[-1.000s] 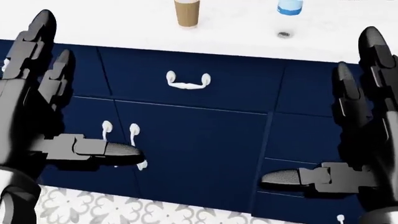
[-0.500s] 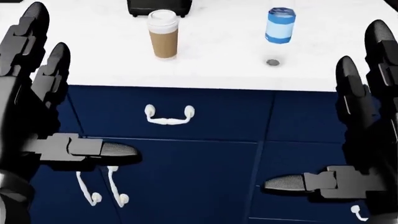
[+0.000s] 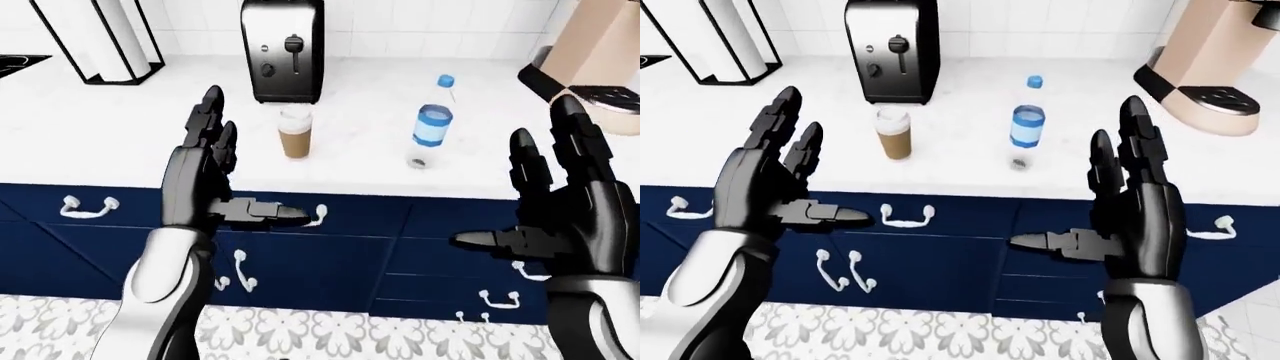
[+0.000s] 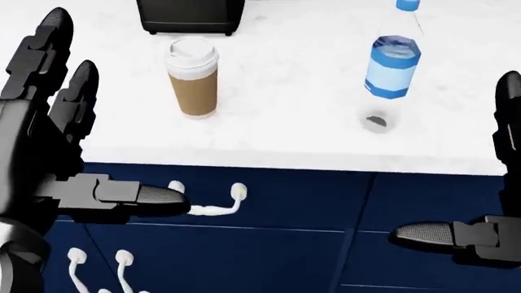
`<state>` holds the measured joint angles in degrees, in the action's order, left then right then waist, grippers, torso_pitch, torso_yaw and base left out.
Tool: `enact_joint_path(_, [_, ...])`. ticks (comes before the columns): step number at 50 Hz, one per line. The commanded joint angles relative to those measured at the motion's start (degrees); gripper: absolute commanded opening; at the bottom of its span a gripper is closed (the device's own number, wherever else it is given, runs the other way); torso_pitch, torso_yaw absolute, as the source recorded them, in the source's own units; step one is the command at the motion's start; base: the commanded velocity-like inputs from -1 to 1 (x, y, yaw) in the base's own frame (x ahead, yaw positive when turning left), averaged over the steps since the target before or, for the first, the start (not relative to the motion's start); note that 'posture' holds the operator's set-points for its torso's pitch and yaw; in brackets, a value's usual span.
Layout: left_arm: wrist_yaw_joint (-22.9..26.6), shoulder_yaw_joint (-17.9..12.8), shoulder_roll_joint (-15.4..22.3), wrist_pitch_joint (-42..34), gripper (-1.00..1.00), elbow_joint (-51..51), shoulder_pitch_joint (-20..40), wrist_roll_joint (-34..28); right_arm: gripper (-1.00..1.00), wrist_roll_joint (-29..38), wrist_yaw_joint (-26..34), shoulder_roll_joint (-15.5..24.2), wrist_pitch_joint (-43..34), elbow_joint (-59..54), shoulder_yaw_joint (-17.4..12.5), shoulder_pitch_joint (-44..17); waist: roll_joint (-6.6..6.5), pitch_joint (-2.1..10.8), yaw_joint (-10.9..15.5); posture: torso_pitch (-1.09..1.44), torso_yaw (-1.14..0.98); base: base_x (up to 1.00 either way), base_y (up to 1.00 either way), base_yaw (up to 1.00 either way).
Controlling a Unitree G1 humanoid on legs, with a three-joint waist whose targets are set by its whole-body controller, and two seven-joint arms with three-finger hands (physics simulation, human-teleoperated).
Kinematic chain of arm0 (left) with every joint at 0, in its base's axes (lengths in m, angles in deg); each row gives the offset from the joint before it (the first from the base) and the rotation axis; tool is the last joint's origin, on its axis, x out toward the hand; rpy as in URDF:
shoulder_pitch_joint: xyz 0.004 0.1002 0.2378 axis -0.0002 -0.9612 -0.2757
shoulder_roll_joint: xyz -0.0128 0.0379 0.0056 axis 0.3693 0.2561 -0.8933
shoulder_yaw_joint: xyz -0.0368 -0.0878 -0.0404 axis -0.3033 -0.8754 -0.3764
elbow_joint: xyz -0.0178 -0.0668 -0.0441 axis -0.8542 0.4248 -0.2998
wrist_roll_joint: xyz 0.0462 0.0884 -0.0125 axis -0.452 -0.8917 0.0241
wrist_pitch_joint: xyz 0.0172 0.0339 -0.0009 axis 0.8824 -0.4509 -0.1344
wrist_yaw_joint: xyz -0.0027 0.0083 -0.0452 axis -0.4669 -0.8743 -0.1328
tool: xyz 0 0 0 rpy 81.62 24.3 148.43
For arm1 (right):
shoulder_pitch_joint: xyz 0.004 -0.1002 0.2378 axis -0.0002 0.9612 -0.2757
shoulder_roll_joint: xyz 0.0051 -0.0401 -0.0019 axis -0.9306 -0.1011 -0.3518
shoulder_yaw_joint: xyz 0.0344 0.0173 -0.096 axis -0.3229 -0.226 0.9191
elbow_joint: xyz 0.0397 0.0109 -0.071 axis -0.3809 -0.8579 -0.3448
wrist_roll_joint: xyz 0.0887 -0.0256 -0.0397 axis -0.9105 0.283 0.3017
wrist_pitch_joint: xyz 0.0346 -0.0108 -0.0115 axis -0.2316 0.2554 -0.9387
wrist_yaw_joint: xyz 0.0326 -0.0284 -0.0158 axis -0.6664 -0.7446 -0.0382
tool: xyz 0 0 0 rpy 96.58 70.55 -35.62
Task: Move the drinks to the dining counter.
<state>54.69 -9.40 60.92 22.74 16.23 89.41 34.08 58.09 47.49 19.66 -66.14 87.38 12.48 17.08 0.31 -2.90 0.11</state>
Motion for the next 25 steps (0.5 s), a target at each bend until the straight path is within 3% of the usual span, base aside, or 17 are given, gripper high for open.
enact_joint_path(1, [-0.16,-0.55,0.37,1.71,1.0,-1.54,1.03,-0.23,1.0,-0.31,0.21,0.27,2.06,1.23,0.1,-0.72,-0.32,0.92,0.19,0.0,0.0,0.05,0.0,0.0])
enact_joint_path(3, [-0.23,-0.62,0.36,1.12,1.0,-2.0,1.16,-0.15,1.0,-0.35,0.17,0.27,2.34,1.11,-0.05,-0.51,-3.43,2.29,0.43,0.0,0.0,0.05,0.0,0.0])
enact_joint_path(4, [-0.27,-0.69,0.37,0.94,1.0,-2.1,1.22,-0.12,1.0,-0.56,0.08,0.33,2.2,1.3,-0.34,-0.48,-1.95,1.57,-0.02,0.0,0.0,0.05,0.0,0.0])
enact_joint_path(5, [-0.24,-0.73,0.39,0.99,1.0,-2.14,1.15,-0.08,1.0,-0.66,-0.01,0.35,2.14,1.37,-0.45,-0.48,-2.47,2.48,0.15,0.0,0.0,0.05,0.0,0.0])
enact_joint_path(6, [-0.18,-0.81,0.4,1.24,1.0,-2.02,1.06,-0.06,1.0,-0.78,-0.21,0.43,1.94,1.56,-0.59,-0.55,-2.7,1.13,0.59,0.0,0.0,0.04,0.0,0.0])
enact_joint_path(7, [-0.14,-0.89,0.44,1.45,1.0,-1.89,1.01,-0.03,1.0,-0.73,-0.26,0.42,2.16,1.43,-0.69,-0.42,-2.72,0.99,0.85,0.0,0.0,0.0,0.0,0.0])
enact_joint_path(9, [-0.24,-1.08,0.52,0.79,1.0,-2.35,1.29,0.17,1.0,-1.23,-0.51,0.52,1.84,1.9,-1.28,-0.48,-2.04,1.34,0.38,0.0,0.0,0.0,0.0,0.0])
enact_joint_path(14, [-0.33,-1.04,0.58,1.22,1.0,-2.07,1.25,0.29,1.0,-1.79,-1.22,0.81,1.47,2.15,-1.75,-0.62,-0.1,-0.06,0.74,0.0,0.0,0.0,0.0,0.0])
enact_joint_path(15, [-0.4,-1.0,0.59,1.12,1.0,-2.15,1.31,0.29,1.0,-1.63,-1.16,0.76,1.86,1.8,-1.58,-0.47,0.8,0.15,0.97,0.0,0.0,0.0,0.0,0.0])
enact_joint_path(17, [-0.46,-0.99,0.57,1.11,1.0,-2.24,1.2,0.33,1.0,-1.61,-0.93,0.5,2.34,1.52,-1.01,-0.09,3.99,1.32,1.47,0.0,0.0,0.0,0.0,0.0])
enact_joint_path(18, [-0.43,-0.97,0.56,1.25,1.0,-2.21,1.08,0.34,1.0,-1.6,-0.91,0.46,2.44,1.39,-0.93,-0.1,2.39,0.78,1.4,0.0,0.0,0.0,0.0,0.0])
enact_joint_path(21, [-0.47,-0.99,0.57,1.12,1.0,-2.36,1.09,0.37,1.0,-1.83,-0.73,0.37,2.71,1.2,-0.85,0.03,1.55,1.54,0.99,0.0,0.0,0.0,-0.01,0.0])
enact_joint_path(22, [-0.47,-1.0,0.55,1.14,1.0,-2.34,1.1,0.4,1.0,-2.03,-0.77,0.36,2.56,1.31,-0.92,0.02,1.34,2.73,0.83,0.0,0.0,0.0,-0.13,0.0])
enact_joint_path(25, [-0.49,-0.86,0.53,1.22,1.0,-2.34,1.05,0.37,1.0,-1.72,-0.64,0.24,3.2,0.74,-0.59,0.27,-1.15,1.8,0.48,0.0,0.0,0.0,-0.39,0.0])
